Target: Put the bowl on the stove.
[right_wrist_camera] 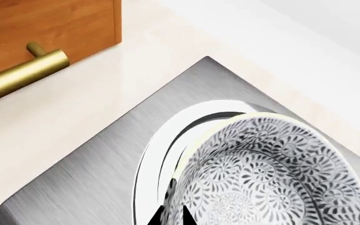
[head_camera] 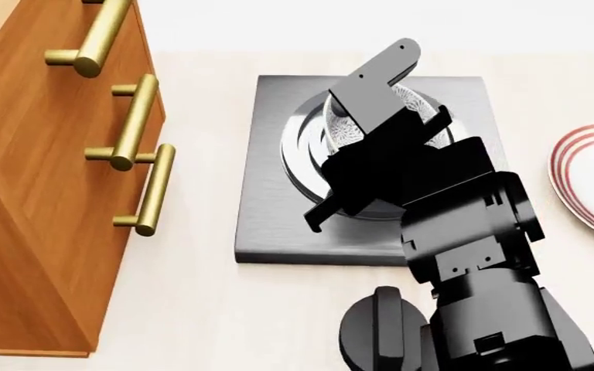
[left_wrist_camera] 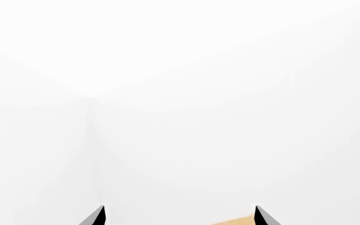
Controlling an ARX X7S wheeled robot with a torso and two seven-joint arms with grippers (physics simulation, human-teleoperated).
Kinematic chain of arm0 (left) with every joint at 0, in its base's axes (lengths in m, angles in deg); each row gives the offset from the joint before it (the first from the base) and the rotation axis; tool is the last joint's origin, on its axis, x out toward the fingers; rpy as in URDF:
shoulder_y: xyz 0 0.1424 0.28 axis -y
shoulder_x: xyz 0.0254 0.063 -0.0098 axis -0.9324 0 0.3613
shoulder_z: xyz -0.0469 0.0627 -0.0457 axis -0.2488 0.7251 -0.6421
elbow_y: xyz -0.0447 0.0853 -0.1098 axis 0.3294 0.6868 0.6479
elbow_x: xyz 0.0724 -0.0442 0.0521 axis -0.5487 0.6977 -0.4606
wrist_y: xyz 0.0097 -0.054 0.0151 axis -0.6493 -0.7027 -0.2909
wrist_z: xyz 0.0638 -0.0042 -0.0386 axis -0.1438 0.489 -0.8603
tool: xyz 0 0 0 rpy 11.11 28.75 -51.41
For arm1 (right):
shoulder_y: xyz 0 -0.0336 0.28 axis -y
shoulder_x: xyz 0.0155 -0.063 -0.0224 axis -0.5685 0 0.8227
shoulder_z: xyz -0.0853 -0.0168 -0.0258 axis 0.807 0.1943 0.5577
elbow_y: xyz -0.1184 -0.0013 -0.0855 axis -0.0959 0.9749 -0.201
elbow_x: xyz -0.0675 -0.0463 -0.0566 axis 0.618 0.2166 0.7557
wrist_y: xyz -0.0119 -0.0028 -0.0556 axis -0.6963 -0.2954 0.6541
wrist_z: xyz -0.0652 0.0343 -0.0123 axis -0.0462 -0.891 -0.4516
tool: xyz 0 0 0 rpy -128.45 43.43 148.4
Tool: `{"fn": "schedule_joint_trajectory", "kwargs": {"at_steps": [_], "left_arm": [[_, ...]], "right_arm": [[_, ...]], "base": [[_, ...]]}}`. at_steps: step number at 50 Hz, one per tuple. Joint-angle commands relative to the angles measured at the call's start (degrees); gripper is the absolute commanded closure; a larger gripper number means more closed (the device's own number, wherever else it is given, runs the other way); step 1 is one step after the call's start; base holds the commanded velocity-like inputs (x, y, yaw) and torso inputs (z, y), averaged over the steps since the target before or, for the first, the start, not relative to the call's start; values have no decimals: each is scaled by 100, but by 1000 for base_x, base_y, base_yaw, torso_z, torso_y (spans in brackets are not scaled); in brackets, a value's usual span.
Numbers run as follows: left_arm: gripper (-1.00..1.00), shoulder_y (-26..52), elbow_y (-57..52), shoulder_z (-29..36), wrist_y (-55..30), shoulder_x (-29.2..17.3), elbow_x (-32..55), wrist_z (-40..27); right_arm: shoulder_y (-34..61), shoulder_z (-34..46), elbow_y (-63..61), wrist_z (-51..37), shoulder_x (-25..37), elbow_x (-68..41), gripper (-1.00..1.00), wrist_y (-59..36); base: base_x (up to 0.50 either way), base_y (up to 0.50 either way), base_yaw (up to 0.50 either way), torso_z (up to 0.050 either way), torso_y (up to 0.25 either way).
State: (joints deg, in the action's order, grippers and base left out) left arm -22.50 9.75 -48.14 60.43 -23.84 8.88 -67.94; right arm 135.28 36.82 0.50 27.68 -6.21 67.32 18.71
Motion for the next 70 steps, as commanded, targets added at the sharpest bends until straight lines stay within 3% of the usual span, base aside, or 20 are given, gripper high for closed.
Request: {"fn": "schedule_joint_trajectory", "kwargs": {"at_steps": [1,14,15,56,57,70], "left_arm": [[-100,-17,15,-163,206,174,-127,138],[-100,-45,11,-194,210,202,-149,136],[-100,-44,12,-192,214,204,-148,140],[-100,-44,12,-143,211,212,-292,51],[-100,-41,12,-134,212,209,-296,50],[-100,-32,13,-128,178,204,-304,26]], "right_arm": [[-5,-130,28,78,-95,227,100,110],[-5,-130,28,78,-95,227,100,110],[-5,-130,28,78,-95,227,-100,110],[-5,-130,28,78,-95,227,-100,110],[-46,-598,28,44,-77,209,-100,329],[63,-515,28,68,-65,203,-100,543]], "base": [[0,0,0,0,0],[0,0,0,0,0],[0,0,0,0,0],[0,0,0,0,0],[0,0,0,0,0],[0,0,0,0,0]]}}
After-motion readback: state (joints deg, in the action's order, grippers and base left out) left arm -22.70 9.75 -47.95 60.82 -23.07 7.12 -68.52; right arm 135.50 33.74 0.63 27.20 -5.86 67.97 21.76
